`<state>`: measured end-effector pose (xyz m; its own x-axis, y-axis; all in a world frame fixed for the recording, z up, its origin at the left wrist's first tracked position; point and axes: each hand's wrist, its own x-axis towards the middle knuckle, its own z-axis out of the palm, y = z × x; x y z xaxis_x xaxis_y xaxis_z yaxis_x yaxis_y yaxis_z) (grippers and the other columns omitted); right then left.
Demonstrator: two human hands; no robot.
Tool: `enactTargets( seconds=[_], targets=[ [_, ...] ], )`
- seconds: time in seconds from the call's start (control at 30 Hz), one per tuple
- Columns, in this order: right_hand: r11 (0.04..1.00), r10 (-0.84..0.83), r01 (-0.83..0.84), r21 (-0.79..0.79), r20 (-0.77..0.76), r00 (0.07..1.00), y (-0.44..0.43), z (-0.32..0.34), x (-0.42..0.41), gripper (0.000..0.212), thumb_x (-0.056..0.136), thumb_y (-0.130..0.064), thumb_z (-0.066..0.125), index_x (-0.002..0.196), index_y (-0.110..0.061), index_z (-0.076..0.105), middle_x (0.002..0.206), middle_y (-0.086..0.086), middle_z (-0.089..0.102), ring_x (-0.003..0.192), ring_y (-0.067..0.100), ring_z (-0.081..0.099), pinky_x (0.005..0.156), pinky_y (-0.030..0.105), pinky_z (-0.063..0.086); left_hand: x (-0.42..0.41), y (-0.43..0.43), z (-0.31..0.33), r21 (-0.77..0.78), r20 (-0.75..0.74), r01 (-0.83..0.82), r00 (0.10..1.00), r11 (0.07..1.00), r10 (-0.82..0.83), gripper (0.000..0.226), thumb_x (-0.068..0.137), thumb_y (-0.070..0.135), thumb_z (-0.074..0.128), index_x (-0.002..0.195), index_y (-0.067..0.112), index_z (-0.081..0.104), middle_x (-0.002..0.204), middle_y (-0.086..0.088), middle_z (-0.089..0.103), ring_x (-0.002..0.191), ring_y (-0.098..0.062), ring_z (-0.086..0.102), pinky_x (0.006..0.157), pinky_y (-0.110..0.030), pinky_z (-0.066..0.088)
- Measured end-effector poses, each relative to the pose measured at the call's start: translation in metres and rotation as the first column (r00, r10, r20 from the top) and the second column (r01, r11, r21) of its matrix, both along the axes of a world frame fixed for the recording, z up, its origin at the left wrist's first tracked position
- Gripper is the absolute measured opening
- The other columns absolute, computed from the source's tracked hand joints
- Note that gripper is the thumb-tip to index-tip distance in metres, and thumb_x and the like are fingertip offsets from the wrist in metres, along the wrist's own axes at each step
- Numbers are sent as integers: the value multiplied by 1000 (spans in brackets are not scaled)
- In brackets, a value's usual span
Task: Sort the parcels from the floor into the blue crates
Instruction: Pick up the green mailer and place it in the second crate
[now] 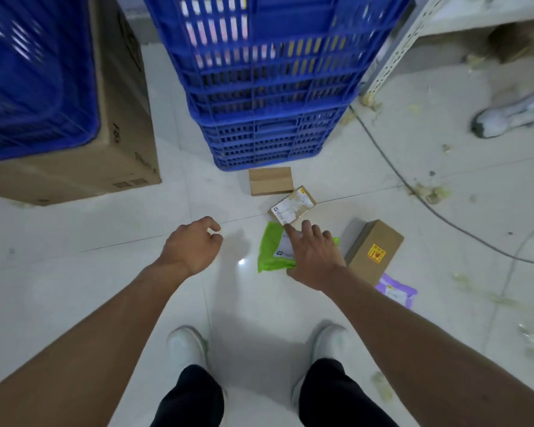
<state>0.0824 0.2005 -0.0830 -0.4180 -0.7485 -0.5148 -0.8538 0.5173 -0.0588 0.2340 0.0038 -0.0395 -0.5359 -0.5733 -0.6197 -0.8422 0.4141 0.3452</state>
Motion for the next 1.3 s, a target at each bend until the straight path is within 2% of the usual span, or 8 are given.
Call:
enactTargets(
  seconds=[0.1,0.27,0.37,0.63,0.8,0.97,1.13,1.3],
  targets=[
    [999,-32,32,-23,4,999,1,74,-2,88,76,-43,65,151,-21,23,127,12,40,110,31,47,91,42,39,-2,2,66,12,-39,-24,999,1000,25,28,98,28,49,124,26,61,96,7,64,101,-25,61,88,-32,49],
    [997,-57,57,-51,4,998,-2,185,5,90,77,-50,65,151,-23,21,130,13,39,114,33,46,95,44,39,6,8,166,15,-63,-19,998,1000,20,30,97,27,50,125,25,62,115,1,69,110,-25,60,90,-31,44],
    [993,-86,85,-80,-6,996,-9,250,14,91,76,-51,67,151,-22,23,134,15,39,118,34,46,98,45,38,19,9,223,20,-78,-27,997,999,28,31,98,27,51,127,22,62,118,-2,69,112,-27,60,89,-30,43],
    [988,-106,99,-120,-60,993,-27,401,60,84,75,-52,68,144,-20,32,118,10,46,102,31,51,82,39,40,68,4,358,85,-131,-116,983,990,127,34,96,28,50,128,23,61,117,-2,69,112,-26,59,98,-35,47],
    [983,-76,59,-173,-94,993,-58,451,72,87,77,-56,67,146,-21,29,125,9,44,111,32,52,89,43,42,77,-26,403,55,-194,-90,976,994,99,33,94,29,51,124,23,63,118,-3,69,115,-27,59,97,-35,47],
    [970,-72,42,-239,-116,991,-92,485,59,89,77,-56,70,148,-23,27,128,5,43,115,31,51,96,47,42,68,-63,438,10,-284,-39,958,999,41,23,92,28,50,110,25,65,110,-3,71,104,-27,63,87,-31,49],
    [967,-74,36,-252,-142,987,-118,505,27,88,80,-50,72,150,-26,25,136,3,40,125,31,44,109,63,28,41,-91,460,-32,-308,-27,951,999,16,29,95,31,50,119,25,64,116,-1,69,110,-26,62,94,-36,51],
    [961,-54,7,-275,-166,985,-137,499,-33,88,82,-48,72,152,-29,22,142,-1,38,128,29,42,107,71,26,-4,-108,457,10,-310,-63,948,998,63,31,97,33,49,126,26,60,117,1,66,109,-25,61,96,-41,53]
  ],
)
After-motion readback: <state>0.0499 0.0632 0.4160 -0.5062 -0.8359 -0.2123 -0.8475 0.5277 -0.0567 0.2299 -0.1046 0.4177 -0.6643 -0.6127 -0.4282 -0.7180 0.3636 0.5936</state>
